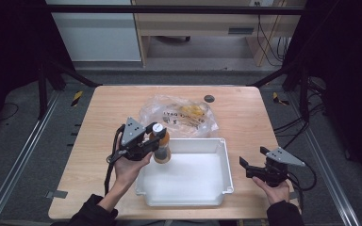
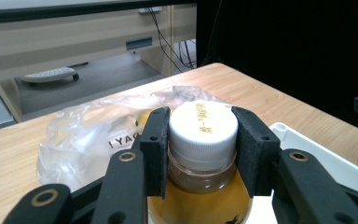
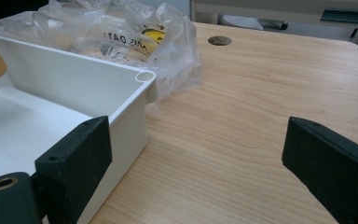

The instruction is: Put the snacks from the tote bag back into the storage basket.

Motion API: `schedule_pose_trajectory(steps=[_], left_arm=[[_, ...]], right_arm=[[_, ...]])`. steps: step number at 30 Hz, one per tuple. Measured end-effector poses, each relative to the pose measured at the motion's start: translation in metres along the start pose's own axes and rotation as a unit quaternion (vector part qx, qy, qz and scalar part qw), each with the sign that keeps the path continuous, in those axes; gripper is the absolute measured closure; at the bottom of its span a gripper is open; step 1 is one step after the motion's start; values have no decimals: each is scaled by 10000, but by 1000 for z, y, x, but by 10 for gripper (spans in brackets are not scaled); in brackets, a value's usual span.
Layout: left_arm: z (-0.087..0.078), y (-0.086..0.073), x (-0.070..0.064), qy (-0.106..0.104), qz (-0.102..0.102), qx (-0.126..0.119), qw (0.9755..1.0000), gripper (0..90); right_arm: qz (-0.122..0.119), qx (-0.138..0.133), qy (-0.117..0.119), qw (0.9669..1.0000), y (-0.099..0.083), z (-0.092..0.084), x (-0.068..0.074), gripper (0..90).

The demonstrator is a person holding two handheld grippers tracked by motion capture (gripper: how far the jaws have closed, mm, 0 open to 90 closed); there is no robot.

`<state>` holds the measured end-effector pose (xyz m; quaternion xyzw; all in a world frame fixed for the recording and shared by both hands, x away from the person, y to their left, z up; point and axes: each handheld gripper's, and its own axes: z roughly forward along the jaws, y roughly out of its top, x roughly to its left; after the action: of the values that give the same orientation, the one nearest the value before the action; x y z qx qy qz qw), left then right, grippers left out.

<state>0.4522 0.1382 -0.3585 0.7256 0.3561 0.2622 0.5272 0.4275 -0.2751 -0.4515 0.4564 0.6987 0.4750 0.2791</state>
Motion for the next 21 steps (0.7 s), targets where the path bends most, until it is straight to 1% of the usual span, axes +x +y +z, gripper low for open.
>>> schedule_pose_trajectory(steps=[3, 7, 10, 13, 15, 21], left_arm=[[1, -3, -2, -20, -13, 49, 10000, 588], [4, -11, -6, -56, -14, 150, 9999, 588], [4, -14, -7, -88, -22, 173, 9998, 588], [4, -16, -8, -89, 1, 210, 9997, 588], [4, -21, -9, -79, 42, 258, 9996, 588], [6, -29, -10, -86, 19, 339, 9994, 588]], right_arm=[[3, -12, 0, 10000, 0, 0, 0, 85], [18, -11, 4, 10000, 0, -1, 0, 85], [12, -16, 7, 10000, 0, -1, 0, 86], [9, -20, 5, 10000, 0, -1, 0, 85], [14, -22, 5, 10000, 0, -1, 0, 86], [-1, -29, 2, 10000, 1, -1, 0, 87]])
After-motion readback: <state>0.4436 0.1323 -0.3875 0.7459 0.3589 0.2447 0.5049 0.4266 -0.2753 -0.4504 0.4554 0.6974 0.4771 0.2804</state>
